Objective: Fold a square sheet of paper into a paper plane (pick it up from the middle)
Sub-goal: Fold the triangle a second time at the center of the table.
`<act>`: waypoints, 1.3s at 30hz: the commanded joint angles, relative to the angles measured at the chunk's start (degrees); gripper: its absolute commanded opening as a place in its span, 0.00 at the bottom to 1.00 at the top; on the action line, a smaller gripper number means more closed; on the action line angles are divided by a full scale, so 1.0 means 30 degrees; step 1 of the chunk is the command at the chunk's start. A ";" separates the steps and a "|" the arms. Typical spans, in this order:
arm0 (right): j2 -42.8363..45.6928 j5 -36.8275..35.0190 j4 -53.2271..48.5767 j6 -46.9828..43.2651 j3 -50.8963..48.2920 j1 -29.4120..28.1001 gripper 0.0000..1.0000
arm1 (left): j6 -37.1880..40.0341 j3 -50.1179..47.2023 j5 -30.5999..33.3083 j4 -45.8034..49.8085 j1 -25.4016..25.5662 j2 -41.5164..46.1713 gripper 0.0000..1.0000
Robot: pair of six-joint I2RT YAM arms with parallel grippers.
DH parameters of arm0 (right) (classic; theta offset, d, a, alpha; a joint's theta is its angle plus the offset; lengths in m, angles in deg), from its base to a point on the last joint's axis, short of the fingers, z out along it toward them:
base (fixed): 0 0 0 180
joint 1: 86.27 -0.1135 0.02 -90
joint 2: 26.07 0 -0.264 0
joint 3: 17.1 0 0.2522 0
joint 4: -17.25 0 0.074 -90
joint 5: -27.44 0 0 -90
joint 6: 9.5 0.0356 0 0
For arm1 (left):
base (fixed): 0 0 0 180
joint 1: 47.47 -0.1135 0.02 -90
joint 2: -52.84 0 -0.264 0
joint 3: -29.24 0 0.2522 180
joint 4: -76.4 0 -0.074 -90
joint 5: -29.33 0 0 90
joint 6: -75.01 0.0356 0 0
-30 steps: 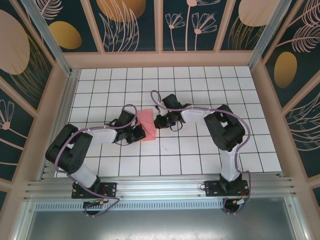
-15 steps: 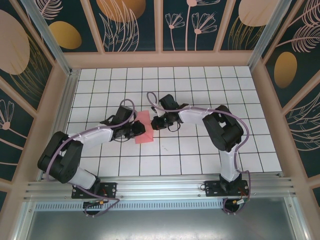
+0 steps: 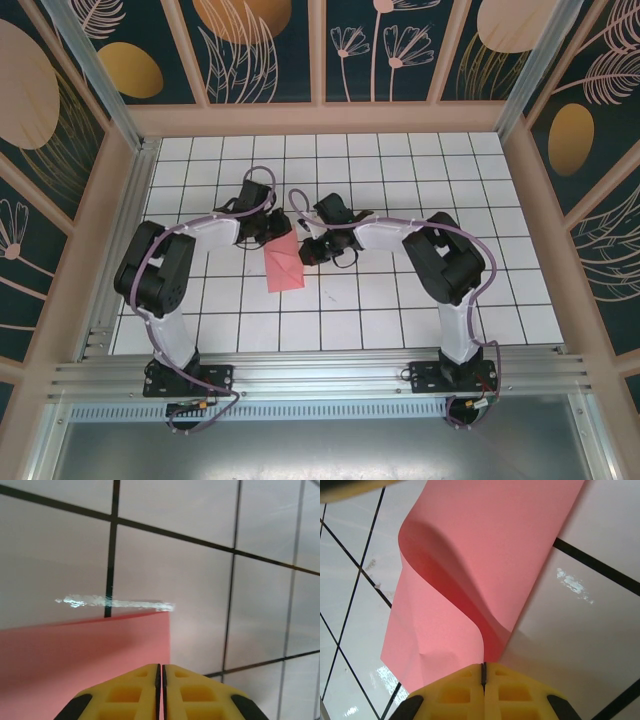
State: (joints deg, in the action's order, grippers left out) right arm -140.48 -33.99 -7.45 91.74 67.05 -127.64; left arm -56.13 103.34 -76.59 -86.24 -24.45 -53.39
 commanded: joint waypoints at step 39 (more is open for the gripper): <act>-0.1554 0.1812 -0.0361 -0.1164 0.1717 -0.0183 0.10 | 0.1823 0.0367 -0.1079 0.1204 0.0000 -0.1802 0.07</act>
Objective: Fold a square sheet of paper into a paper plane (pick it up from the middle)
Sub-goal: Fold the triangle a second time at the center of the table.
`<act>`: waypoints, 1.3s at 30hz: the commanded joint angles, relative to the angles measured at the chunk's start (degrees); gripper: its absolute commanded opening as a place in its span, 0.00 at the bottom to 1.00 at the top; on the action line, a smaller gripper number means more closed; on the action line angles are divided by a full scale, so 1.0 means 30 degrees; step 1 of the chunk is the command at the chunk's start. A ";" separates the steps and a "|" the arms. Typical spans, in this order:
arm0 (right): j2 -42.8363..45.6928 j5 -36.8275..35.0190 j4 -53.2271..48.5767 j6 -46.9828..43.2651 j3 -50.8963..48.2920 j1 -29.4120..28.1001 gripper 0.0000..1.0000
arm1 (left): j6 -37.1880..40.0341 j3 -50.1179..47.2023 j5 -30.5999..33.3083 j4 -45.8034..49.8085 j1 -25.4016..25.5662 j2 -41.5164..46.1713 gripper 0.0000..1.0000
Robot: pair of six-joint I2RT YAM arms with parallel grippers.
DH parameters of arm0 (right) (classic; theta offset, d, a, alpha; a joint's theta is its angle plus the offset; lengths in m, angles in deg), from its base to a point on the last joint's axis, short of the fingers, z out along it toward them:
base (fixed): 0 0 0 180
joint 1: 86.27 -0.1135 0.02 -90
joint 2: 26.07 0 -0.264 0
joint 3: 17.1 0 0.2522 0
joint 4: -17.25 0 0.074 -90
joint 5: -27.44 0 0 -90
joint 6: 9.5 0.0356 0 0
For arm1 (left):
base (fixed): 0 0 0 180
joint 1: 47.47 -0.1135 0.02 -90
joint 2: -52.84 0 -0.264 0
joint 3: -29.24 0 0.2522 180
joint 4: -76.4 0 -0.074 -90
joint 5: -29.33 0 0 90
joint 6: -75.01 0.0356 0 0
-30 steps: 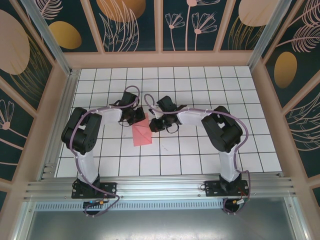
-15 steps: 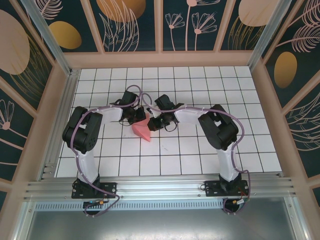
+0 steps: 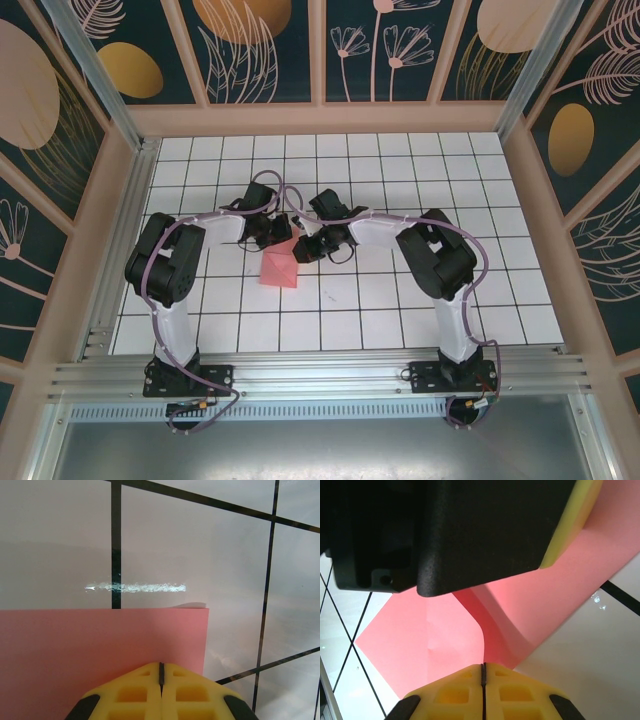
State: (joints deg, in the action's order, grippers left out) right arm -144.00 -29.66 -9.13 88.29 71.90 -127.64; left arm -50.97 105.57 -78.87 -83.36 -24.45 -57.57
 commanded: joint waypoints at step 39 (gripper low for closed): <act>-0.1442 -0.0264 0.0781 0.1705 0.0437 -0.0475 0.10 | -0.0978 -0.1234 -0.0643 -0.0564 0.0004 0.0026 0.02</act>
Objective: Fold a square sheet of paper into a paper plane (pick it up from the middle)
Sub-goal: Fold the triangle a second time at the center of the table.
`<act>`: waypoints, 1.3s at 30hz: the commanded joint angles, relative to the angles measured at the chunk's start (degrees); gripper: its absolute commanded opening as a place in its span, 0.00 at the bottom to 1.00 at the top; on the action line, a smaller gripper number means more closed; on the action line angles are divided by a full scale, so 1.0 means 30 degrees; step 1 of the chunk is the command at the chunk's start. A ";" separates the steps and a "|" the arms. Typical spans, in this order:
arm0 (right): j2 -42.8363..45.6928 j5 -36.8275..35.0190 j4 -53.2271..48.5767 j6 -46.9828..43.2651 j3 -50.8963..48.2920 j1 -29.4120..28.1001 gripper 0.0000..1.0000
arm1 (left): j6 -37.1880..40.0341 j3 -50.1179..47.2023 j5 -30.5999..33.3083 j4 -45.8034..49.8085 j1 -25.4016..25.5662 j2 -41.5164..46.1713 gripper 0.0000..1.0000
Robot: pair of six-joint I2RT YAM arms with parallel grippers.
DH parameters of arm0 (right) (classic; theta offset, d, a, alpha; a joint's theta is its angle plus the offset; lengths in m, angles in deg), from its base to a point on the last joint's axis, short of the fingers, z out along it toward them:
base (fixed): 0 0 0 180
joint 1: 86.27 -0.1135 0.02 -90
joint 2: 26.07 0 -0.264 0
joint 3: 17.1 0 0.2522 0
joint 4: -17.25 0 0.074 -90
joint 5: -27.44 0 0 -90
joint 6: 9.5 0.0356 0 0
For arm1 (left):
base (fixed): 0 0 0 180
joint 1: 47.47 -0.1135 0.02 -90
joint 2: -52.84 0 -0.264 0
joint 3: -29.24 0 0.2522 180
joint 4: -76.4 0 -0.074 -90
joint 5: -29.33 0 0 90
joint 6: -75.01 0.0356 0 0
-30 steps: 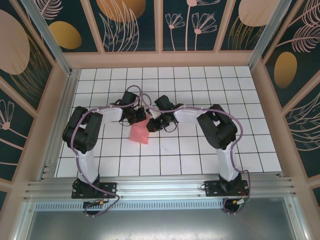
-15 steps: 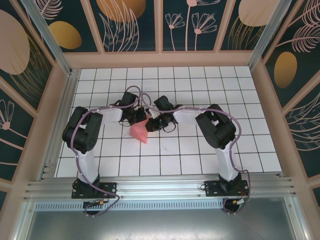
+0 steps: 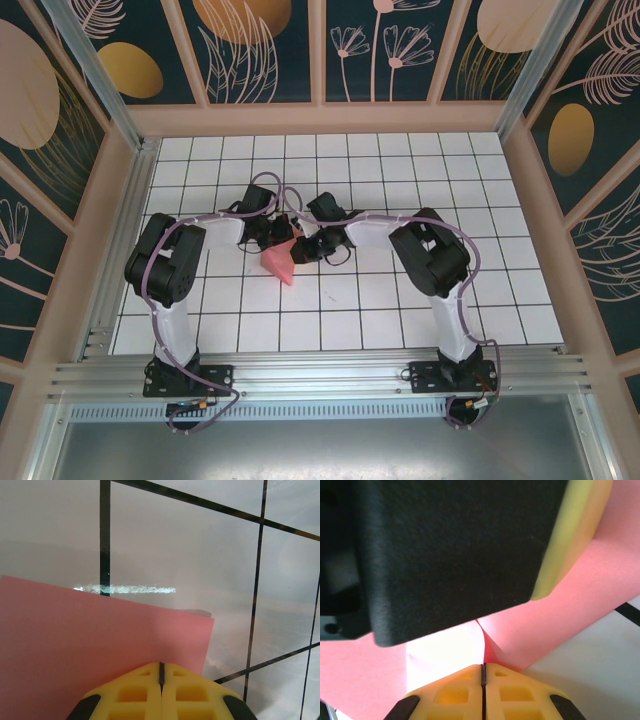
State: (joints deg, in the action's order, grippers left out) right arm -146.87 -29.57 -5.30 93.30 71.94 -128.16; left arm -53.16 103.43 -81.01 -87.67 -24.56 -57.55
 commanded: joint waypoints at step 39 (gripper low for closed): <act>0.0413 -0.0146 -0.0452 0.0100 0.0632 -0.1359 0.10 | -0.3071 -0.9741 0.2000 0.2835 -0.0337 0.9293 0.01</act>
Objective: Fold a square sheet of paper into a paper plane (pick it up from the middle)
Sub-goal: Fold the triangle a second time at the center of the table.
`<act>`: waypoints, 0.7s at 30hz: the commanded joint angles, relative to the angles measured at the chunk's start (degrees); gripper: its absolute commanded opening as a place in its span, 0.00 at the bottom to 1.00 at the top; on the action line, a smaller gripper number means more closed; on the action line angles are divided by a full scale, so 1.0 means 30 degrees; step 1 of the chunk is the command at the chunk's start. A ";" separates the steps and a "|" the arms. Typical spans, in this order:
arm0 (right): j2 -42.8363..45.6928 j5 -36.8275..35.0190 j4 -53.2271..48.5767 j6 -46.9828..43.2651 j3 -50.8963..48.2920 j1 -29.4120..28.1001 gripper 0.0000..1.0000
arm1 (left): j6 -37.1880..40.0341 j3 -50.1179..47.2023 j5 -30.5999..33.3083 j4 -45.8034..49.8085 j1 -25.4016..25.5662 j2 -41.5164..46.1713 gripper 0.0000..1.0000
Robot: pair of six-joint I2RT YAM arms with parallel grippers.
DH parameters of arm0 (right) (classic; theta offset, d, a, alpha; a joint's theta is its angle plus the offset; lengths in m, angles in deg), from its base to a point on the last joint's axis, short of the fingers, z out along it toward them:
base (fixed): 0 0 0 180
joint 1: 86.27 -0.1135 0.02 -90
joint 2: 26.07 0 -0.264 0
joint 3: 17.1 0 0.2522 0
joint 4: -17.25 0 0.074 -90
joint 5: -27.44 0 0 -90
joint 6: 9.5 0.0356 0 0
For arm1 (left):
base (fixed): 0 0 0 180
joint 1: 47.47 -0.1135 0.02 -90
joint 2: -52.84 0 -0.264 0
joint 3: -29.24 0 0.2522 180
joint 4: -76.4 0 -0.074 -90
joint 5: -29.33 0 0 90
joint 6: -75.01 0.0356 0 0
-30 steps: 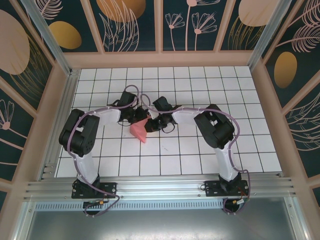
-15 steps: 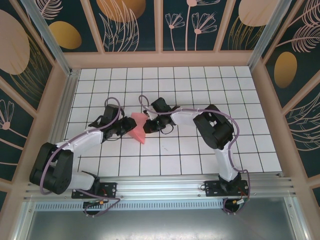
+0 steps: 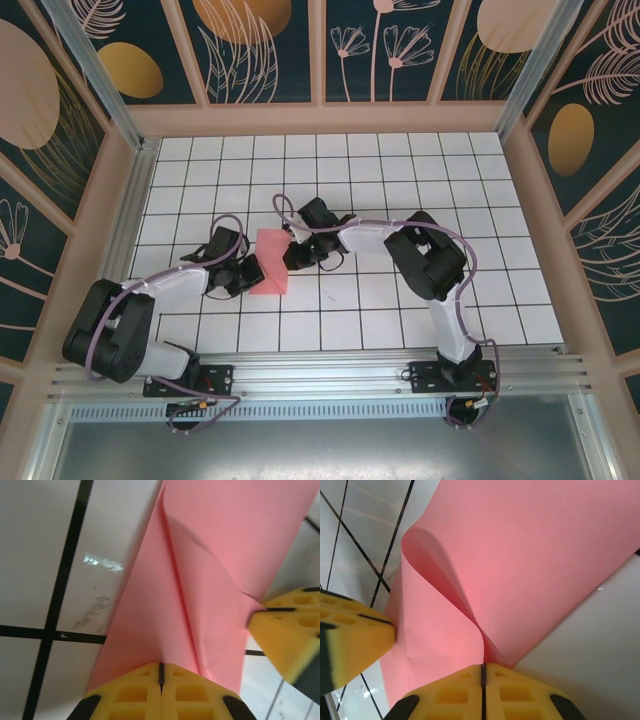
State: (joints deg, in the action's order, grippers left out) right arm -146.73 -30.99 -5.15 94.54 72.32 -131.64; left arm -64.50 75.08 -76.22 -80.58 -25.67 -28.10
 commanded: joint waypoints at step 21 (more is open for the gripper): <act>-0.0425 -0.0385 -0.0773 -0.0685 0.1394 -0.0201 0.10 | 0.2355 0.0481 0.0767 0.1280 0.0043 -0.1593 0.00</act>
State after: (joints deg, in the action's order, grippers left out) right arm -146.80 -31.34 -5.98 94.13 74.37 -131.81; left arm -59.04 76.76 -76.11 -80.56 -25.67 -30.90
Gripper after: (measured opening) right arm 0.100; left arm 0.057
